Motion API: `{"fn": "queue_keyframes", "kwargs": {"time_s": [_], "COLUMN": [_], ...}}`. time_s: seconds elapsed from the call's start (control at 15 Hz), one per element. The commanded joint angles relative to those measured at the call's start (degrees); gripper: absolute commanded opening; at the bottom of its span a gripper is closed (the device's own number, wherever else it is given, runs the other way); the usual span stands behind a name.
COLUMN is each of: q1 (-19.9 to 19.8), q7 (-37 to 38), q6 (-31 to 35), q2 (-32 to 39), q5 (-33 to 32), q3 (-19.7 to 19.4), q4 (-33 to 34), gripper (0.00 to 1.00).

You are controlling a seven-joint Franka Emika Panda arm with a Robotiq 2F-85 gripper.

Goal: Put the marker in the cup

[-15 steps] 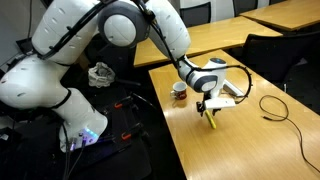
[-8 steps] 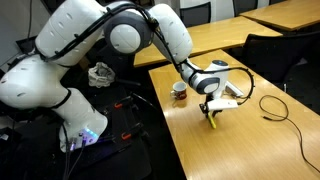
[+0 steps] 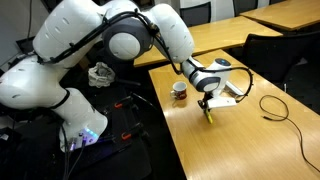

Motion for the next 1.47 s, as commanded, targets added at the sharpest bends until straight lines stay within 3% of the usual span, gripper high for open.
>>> {"fn": "queue_keyframes", "kwargs": {"time_s": [0.0, 0.2, 0.4, 1.0, 1.4], "q1": [-5.47, -8.69, -10.21, -5.3, -2.06], "q7": [-10.87, -20.2, -30.51, -52.9, -66.06], "q6": [-5.83, -12.78, -20.18, -51.68, -60.92], "q2": [-3.71, -5.79, -7.02, -4.27, 3.74], "q5": [4.75, 10.94, 17.51, 28.96, 36.02], "q3": [7.05, 11.26, 12.8, 9.36, 8.73], "q4": [-4.13, -5.42, -4.73, 9.34, 19.79], "gripper": [0.05, 0.05, 0.05, 0.05, 0.05]}}
